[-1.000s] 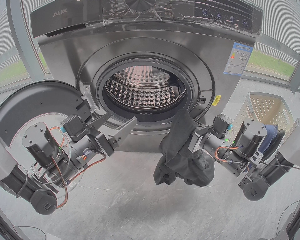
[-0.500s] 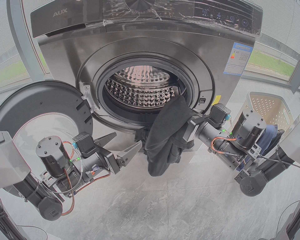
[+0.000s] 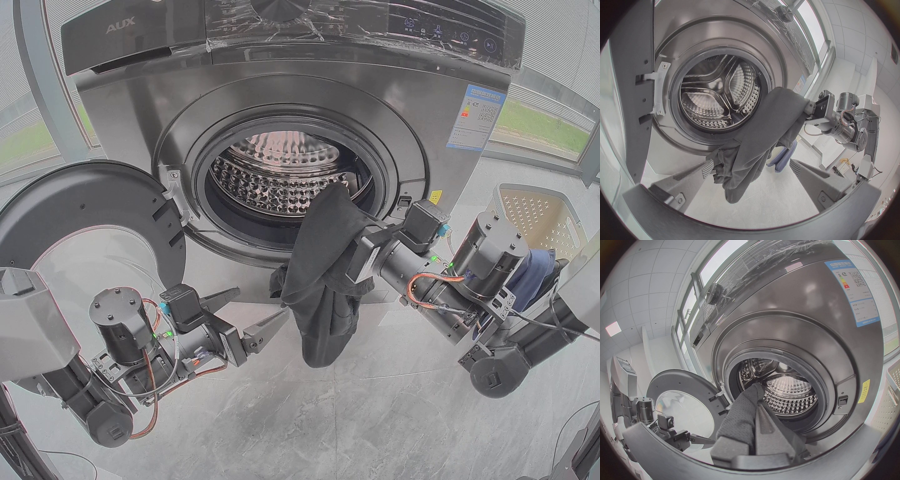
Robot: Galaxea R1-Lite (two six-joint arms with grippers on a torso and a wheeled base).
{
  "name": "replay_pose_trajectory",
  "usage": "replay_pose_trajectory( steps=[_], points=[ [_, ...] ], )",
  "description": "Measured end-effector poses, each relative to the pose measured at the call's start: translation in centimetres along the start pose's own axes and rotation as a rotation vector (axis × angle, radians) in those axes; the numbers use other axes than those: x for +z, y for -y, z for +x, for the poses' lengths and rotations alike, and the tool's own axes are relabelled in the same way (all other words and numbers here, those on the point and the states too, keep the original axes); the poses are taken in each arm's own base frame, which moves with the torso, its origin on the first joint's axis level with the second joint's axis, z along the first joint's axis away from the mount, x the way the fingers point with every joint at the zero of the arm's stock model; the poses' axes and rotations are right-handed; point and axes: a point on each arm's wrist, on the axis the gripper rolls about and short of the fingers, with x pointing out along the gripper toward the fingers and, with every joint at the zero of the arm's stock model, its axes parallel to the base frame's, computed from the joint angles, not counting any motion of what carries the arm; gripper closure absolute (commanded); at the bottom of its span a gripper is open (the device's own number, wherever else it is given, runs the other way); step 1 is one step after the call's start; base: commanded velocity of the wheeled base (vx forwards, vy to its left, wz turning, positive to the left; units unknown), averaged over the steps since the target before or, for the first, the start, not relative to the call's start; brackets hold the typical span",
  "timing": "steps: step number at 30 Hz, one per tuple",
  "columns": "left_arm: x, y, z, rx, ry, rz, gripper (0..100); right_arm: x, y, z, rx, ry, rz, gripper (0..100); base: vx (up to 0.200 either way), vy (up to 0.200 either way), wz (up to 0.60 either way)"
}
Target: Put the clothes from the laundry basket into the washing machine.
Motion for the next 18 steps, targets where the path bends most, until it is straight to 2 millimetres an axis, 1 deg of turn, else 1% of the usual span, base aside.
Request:
replay_pose_trajectory(
  steps=[9, 18],
  points=[
    [-1.4, 0.5, 0.2, -0.048, -0.061, -0.011, 0, 0.0, -0.5, 0.4, 0.011, 0.005, 0.005, 100, 0.0, 0.0, 0.0],
    [-3.3, -0.2, 1.7, -0.095, -0.119, -0.026, 0, -0.1, -0.6, 0.5, 0.014, 0.005, 0.006, 100, 0.0, 0.0, 0.0]
  ],
)
